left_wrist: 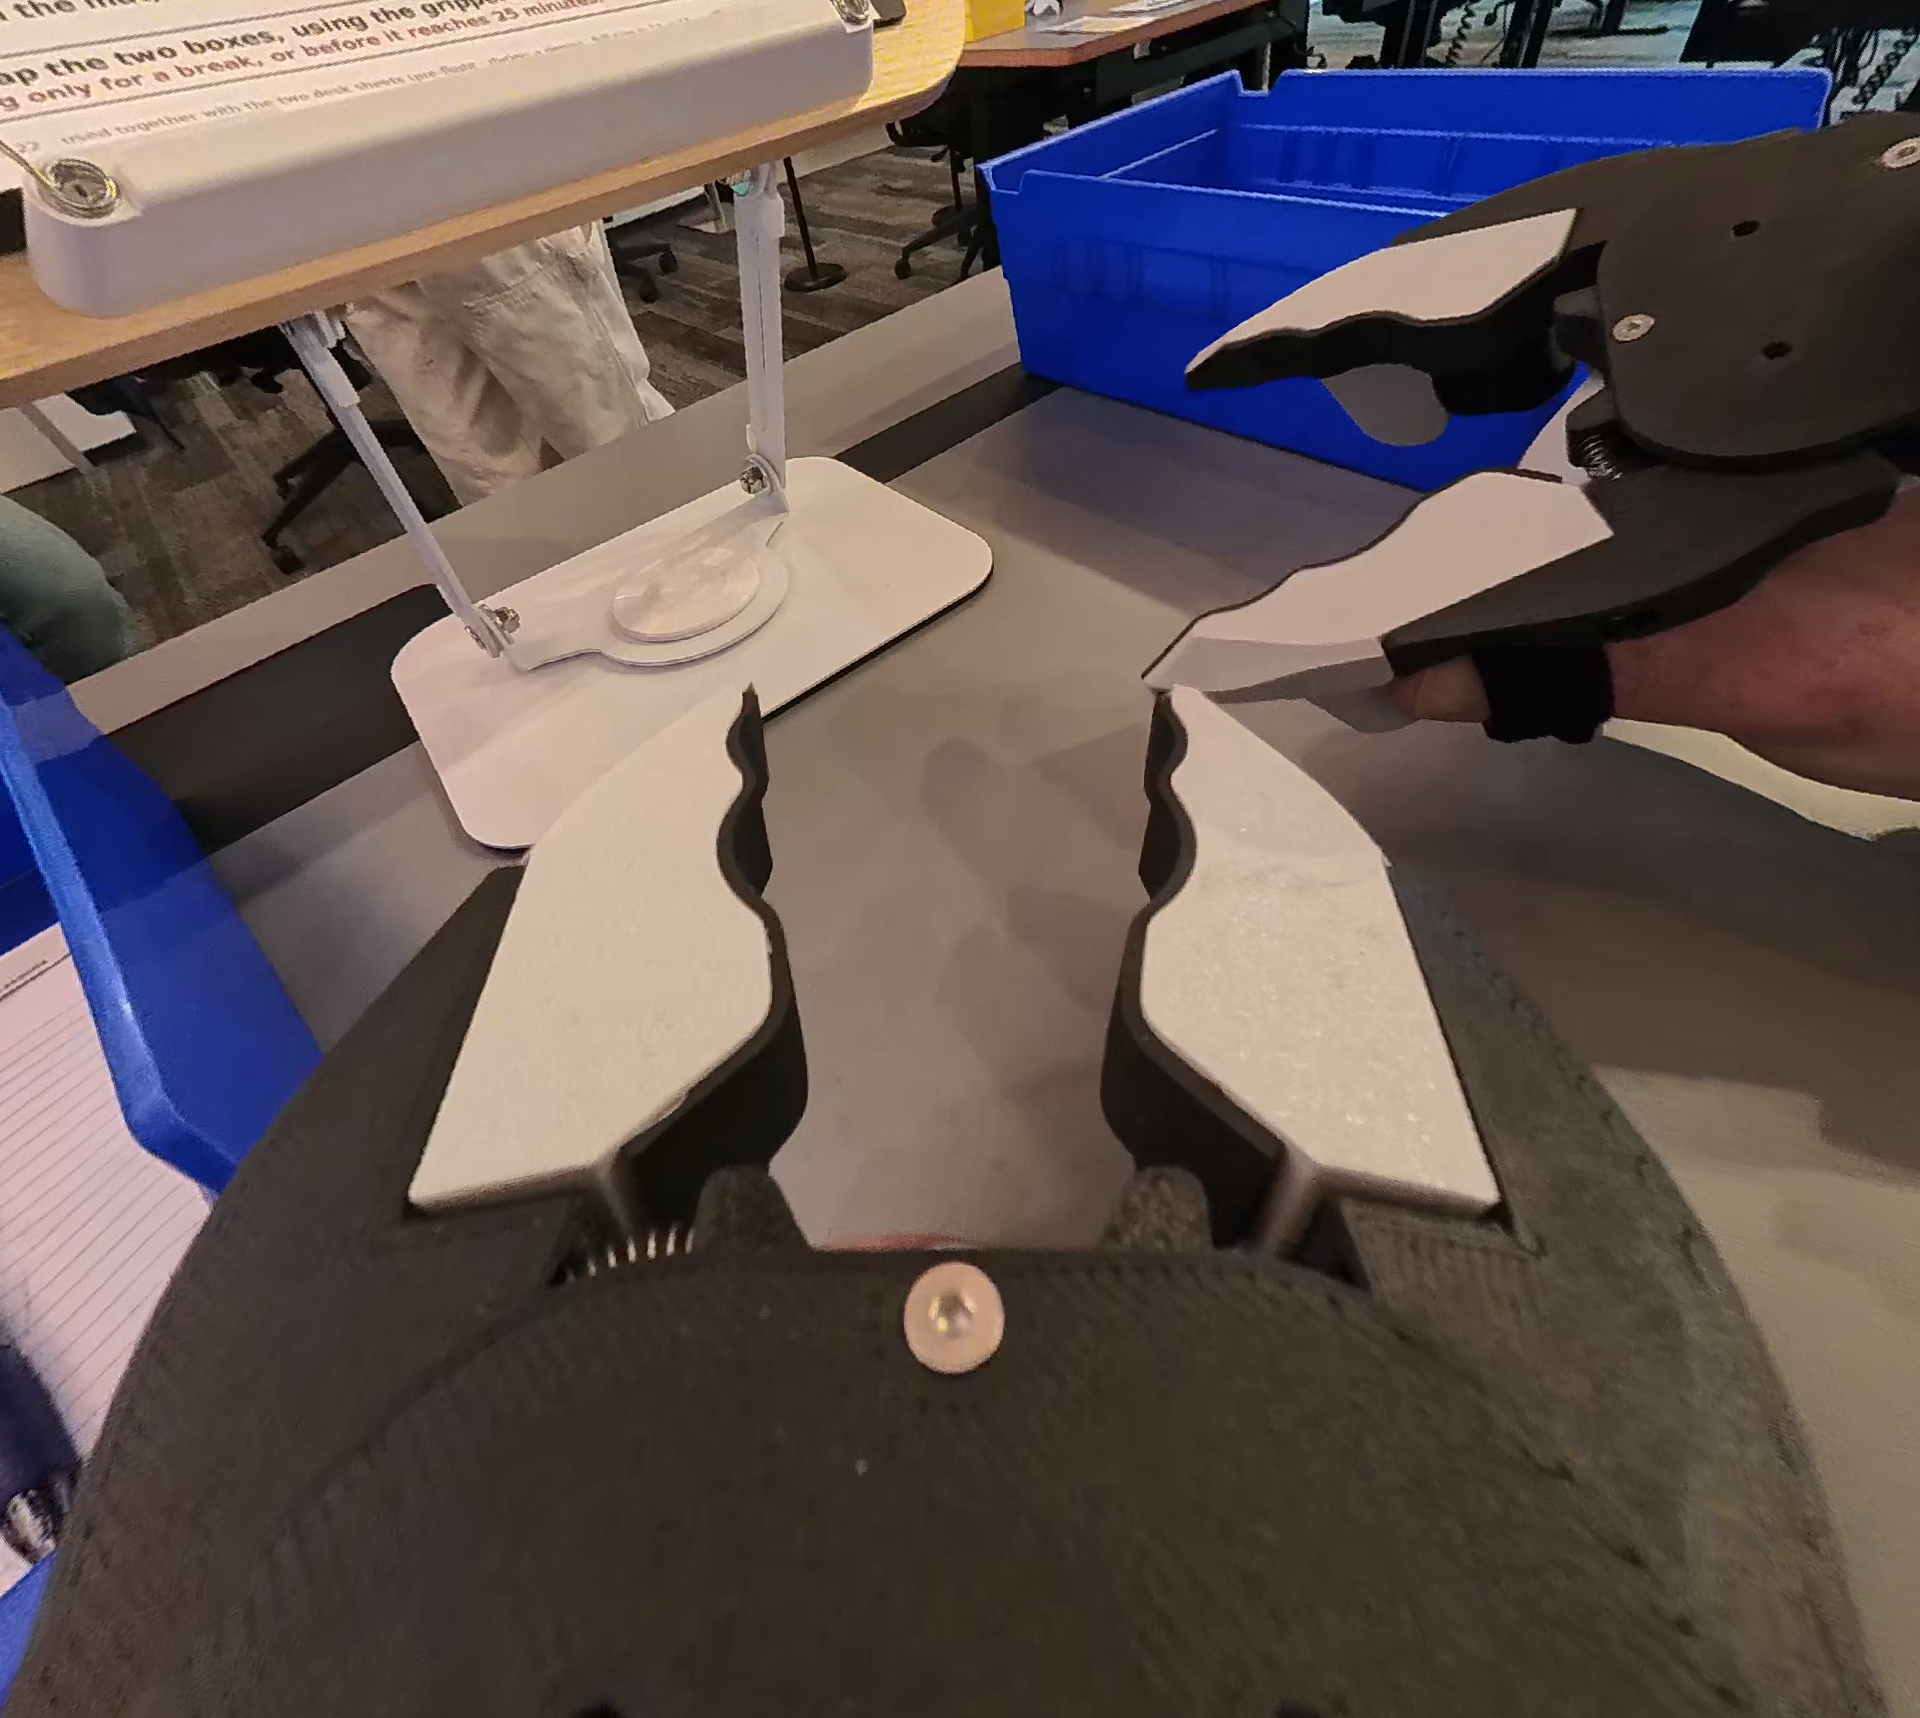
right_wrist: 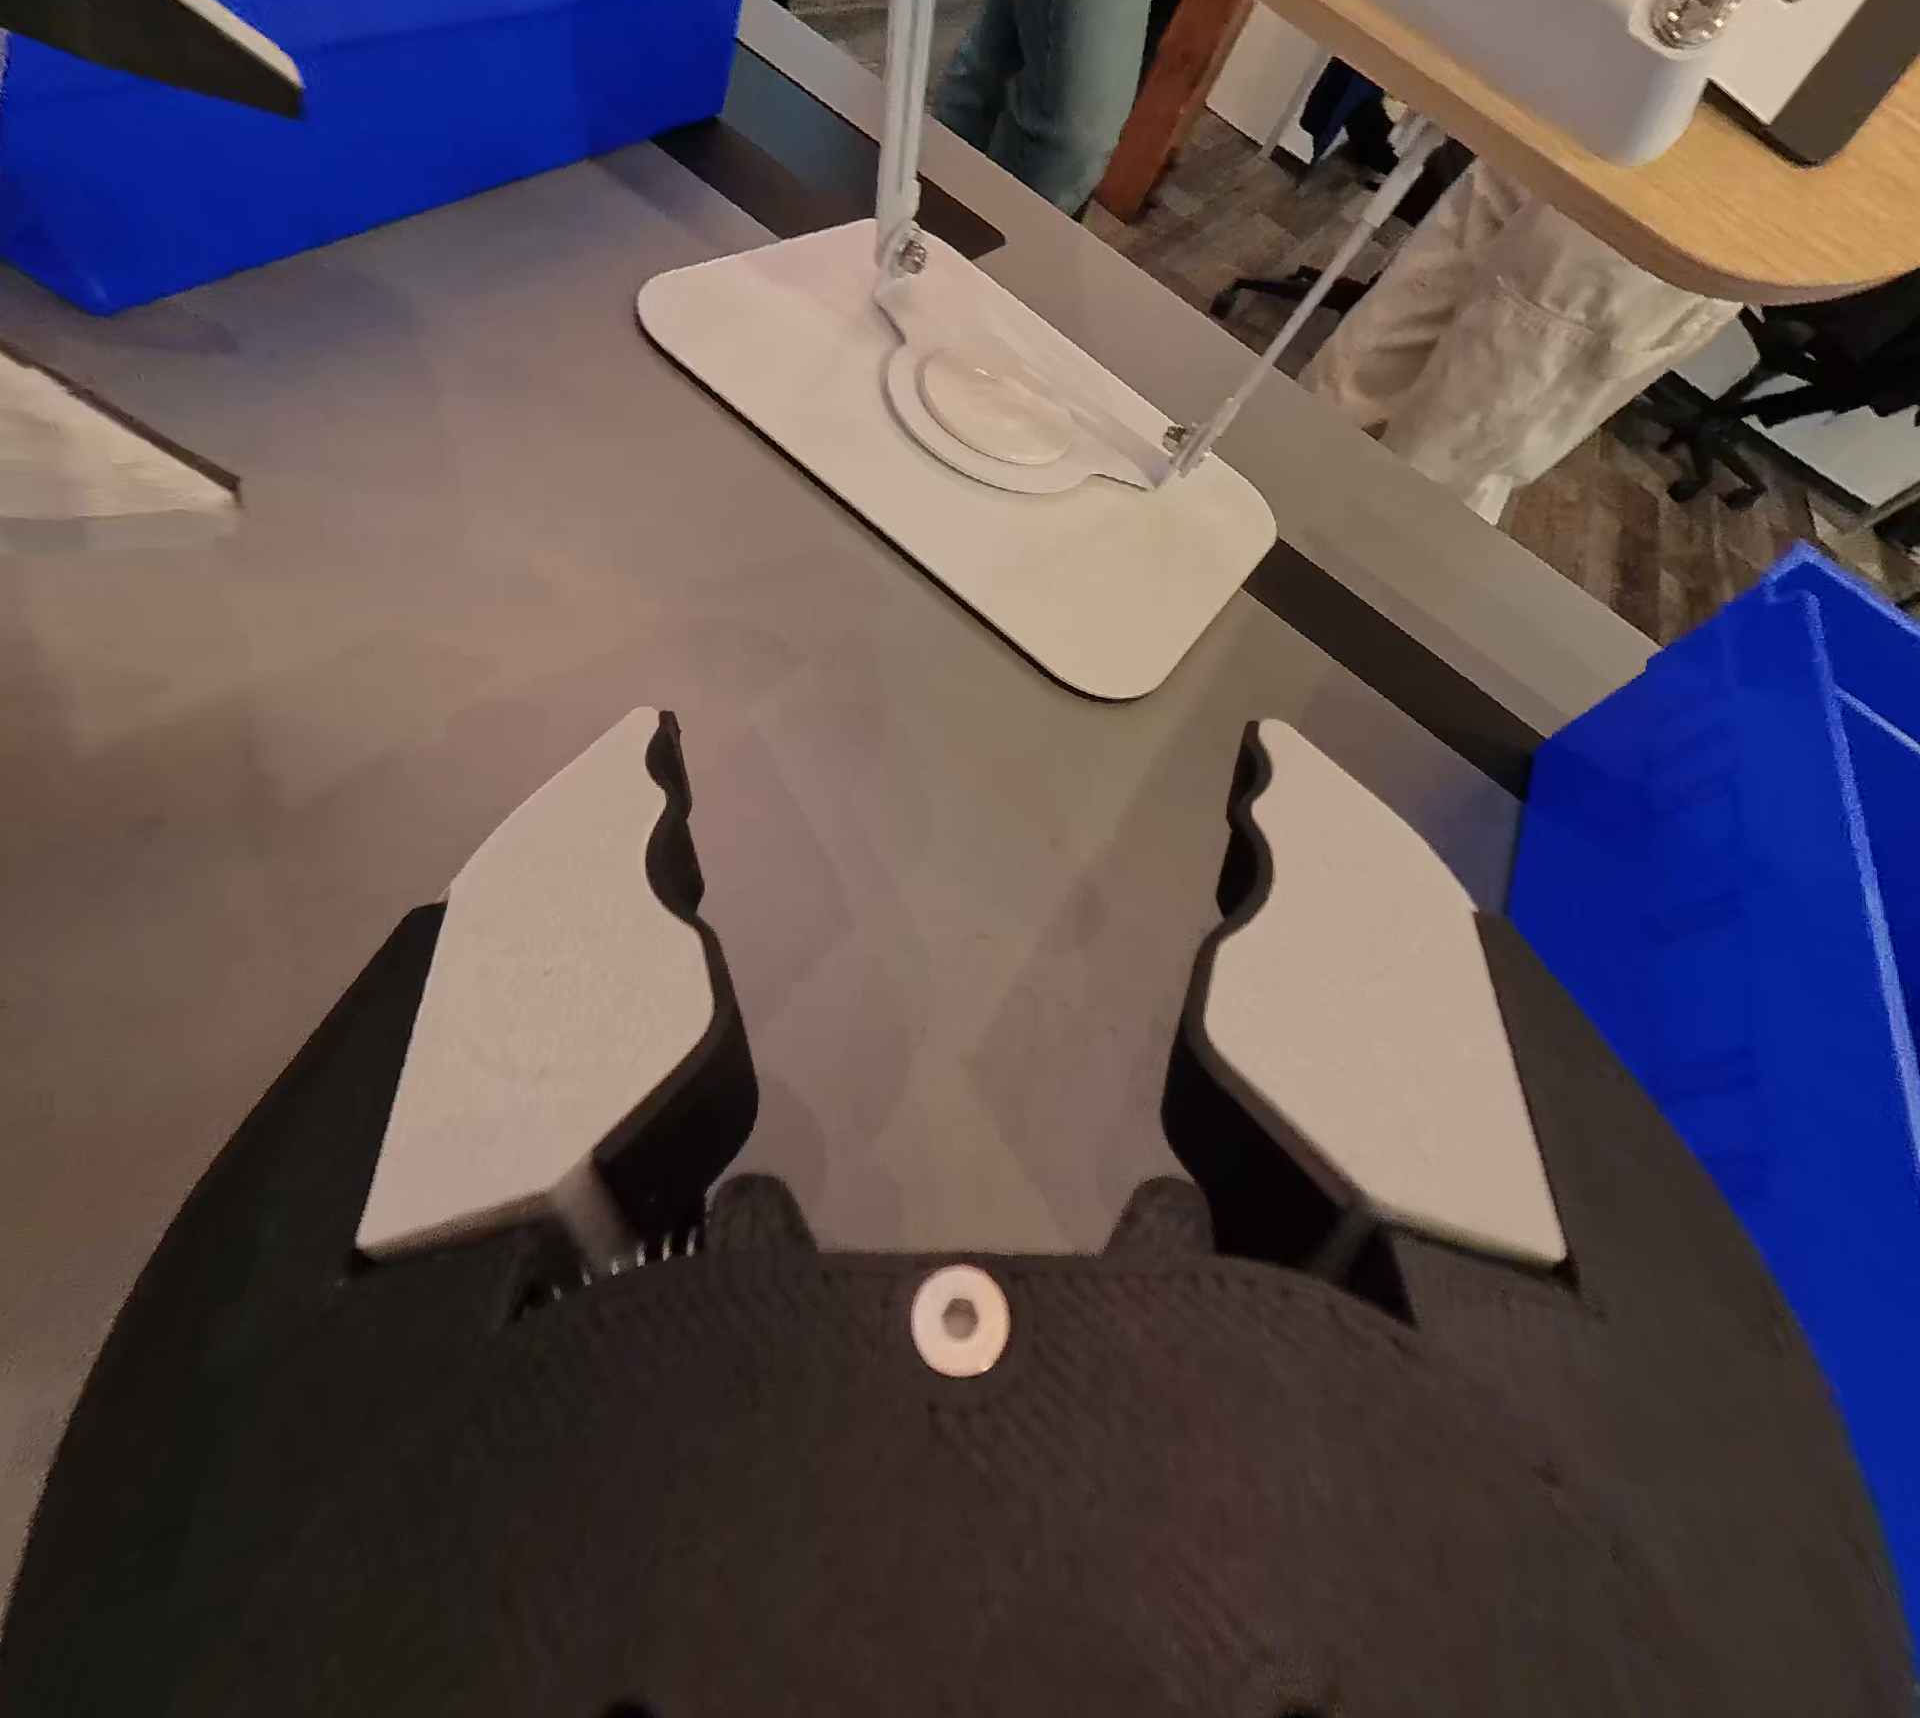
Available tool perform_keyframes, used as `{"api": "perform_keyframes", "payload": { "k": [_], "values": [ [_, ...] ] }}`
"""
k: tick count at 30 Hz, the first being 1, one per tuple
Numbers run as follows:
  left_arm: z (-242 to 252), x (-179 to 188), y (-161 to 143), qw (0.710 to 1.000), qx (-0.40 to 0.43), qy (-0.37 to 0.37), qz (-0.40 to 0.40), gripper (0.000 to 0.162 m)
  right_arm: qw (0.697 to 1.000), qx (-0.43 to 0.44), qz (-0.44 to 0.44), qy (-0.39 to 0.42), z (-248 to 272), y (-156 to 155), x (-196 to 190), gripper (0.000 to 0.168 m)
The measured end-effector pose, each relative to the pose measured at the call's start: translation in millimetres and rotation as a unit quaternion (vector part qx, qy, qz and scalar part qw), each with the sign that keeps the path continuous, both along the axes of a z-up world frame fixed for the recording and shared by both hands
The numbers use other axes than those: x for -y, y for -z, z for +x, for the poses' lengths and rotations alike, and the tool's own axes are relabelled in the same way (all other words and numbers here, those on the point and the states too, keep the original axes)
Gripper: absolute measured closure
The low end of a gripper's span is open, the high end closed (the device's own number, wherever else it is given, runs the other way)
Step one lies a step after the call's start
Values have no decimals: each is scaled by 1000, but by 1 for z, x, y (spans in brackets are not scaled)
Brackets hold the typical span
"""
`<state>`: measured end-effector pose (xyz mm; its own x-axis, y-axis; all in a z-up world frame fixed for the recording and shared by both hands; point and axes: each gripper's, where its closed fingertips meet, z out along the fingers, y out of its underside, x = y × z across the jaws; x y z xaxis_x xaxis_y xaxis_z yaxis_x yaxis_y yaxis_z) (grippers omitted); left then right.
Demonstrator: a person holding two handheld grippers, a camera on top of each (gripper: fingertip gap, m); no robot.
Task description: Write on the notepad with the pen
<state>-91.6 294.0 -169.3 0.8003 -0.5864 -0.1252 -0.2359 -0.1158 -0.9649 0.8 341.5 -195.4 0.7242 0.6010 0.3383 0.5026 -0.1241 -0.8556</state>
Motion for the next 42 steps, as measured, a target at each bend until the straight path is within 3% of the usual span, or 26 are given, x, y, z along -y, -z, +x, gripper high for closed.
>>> {"api": "perform_keyframes", "payload": {
  "k": [42],
  "values": [
    [-13,-13,12,999,-18,-39,-21,92,1000,5,-1,7,0,2,-2,65]
  ]
}}
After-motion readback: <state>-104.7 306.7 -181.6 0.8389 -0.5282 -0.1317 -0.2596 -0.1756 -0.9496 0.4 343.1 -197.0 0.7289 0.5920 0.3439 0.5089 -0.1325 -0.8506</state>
